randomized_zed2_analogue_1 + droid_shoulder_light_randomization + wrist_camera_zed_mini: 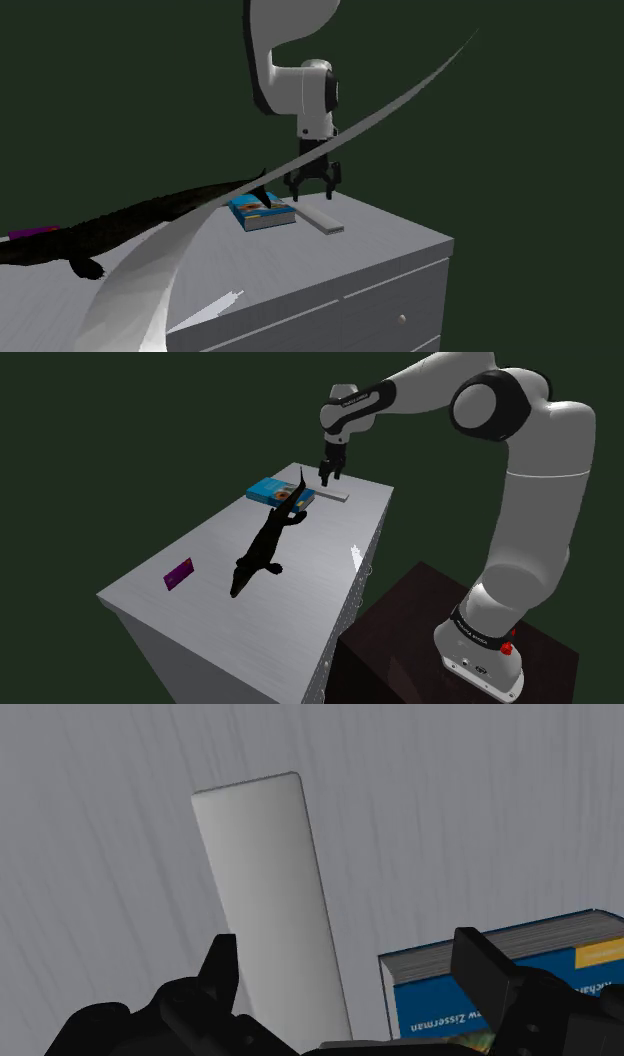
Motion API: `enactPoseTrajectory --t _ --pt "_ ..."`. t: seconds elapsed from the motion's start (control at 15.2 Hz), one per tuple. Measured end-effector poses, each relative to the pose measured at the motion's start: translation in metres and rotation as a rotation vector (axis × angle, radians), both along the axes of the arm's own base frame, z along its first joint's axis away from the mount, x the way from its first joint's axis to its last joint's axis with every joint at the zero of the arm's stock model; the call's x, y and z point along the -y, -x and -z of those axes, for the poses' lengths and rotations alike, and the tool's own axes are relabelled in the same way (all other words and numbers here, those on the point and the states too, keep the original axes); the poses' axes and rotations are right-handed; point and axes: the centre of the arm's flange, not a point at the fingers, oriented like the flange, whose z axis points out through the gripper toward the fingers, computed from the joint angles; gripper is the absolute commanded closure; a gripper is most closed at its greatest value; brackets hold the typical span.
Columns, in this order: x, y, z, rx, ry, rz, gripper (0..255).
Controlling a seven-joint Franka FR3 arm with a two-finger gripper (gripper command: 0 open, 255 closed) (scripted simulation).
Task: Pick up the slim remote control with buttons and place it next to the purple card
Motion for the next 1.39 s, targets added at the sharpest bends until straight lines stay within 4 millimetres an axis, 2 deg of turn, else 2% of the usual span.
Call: enactPoseTrajectory --t 0.26,0.4,0.73,1.19,1.25,1.39 --pt "0.010 -0.036 0.022 0.000 0.007 -0.008 0" --pt "0.010 -0.044 0.032 0.000 0.008 -0.009 0" --pt "0.012 -0.047 0.059 0.000 0.009 -0.009 0" --pt "0.013 -0.047 0.065 0.004 0.010 -0.008 0" --pt "0.013 -0.047 0.065 0.005 0.010 -0.007 255" --pt "0.011 -0.047 0.067 0.003 0.009 -0.009 255"
